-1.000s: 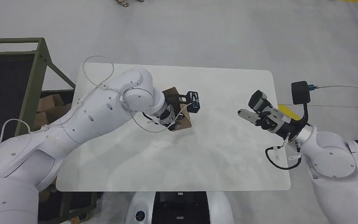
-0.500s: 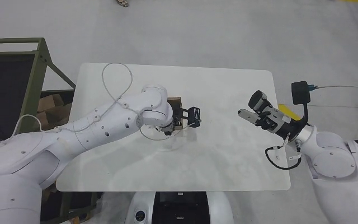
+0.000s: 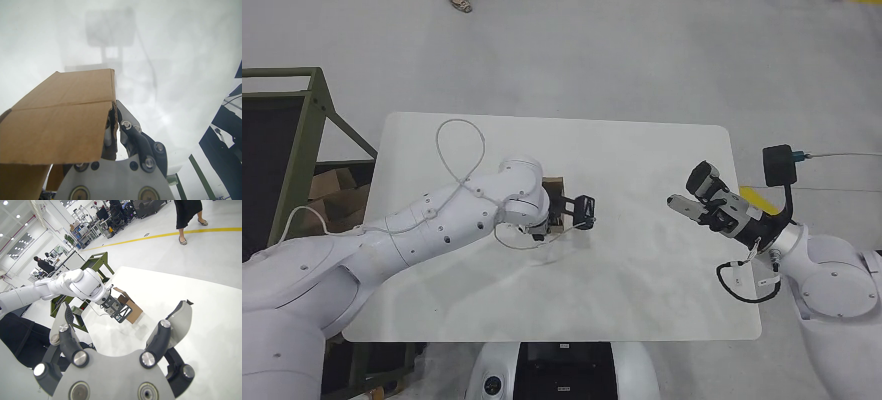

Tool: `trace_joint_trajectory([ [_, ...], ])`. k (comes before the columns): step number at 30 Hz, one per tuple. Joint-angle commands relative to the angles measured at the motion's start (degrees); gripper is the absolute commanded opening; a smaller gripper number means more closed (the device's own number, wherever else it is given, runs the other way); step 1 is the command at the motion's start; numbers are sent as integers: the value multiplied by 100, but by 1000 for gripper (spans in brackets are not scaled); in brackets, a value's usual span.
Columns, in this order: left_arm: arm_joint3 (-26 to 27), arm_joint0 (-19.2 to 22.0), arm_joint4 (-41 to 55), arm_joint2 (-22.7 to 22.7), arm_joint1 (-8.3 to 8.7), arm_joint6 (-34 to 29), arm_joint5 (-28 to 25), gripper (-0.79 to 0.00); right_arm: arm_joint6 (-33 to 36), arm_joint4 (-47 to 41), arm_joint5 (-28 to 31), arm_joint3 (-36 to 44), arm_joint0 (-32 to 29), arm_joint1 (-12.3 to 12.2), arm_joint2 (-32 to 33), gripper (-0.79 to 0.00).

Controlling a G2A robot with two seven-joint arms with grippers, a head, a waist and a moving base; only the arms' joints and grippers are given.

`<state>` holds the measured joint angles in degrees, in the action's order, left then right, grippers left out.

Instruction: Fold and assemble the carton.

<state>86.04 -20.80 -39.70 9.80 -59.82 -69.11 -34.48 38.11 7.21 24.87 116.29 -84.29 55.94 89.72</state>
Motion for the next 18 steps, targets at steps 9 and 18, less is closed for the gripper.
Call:
trace_joint_trajectory([
  [9,-284,-119,-264,102,-125,260,-76,-693,0,0,0,0,0,0,0,0],
  [18,-295,-164,-254,220,-186,116,-91,-523,0,0,0,0,0,0,0,0],
])
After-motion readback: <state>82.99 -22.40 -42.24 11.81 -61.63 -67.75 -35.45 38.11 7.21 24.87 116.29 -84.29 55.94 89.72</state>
